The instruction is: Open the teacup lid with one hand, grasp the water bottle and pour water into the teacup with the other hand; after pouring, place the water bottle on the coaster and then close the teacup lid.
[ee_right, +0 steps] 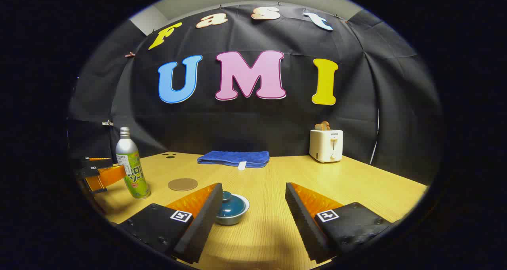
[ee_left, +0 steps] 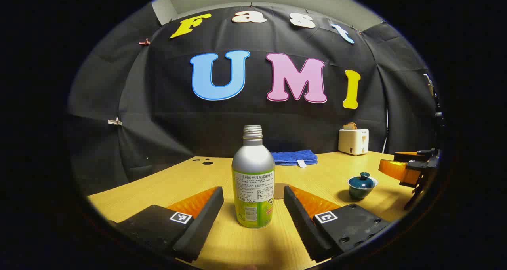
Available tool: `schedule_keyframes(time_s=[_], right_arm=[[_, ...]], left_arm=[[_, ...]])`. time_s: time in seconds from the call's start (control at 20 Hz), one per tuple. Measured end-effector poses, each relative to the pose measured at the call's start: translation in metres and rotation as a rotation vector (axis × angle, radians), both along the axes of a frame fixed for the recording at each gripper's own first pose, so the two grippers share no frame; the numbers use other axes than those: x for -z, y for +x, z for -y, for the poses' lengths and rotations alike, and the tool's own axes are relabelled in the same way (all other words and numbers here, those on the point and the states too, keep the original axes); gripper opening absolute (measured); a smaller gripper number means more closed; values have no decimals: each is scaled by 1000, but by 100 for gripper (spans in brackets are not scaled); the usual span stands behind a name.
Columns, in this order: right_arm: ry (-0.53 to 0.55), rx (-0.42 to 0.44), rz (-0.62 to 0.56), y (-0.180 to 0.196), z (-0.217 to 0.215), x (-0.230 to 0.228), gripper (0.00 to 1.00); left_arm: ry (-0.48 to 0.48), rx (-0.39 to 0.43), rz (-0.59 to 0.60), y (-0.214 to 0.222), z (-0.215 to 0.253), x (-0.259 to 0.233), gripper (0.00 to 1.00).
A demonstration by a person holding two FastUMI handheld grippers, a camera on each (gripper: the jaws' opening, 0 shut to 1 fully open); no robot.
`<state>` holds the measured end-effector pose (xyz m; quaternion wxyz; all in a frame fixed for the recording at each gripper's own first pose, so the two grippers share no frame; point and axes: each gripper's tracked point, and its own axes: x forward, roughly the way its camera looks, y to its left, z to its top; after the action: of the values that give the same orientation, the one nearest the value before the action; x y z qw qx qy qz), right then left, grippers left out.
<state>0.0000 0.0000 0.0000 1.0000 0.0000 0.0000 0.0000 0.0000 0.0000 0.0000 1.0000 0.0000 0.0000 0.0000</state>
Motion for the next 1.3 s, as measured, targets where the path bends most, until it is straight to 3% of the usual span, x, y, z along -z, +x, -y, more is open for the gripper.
schedule_keyframes(time_s=[0.85,1.3], right_arm=[[1,-4,-5,0,-2,0,98],[-6,-131,-35,8,-38,6,98]], left_arm=[[-1,28,-1,-2,6,-1,97],[-1,29,-2,-1,6,-1,96]])
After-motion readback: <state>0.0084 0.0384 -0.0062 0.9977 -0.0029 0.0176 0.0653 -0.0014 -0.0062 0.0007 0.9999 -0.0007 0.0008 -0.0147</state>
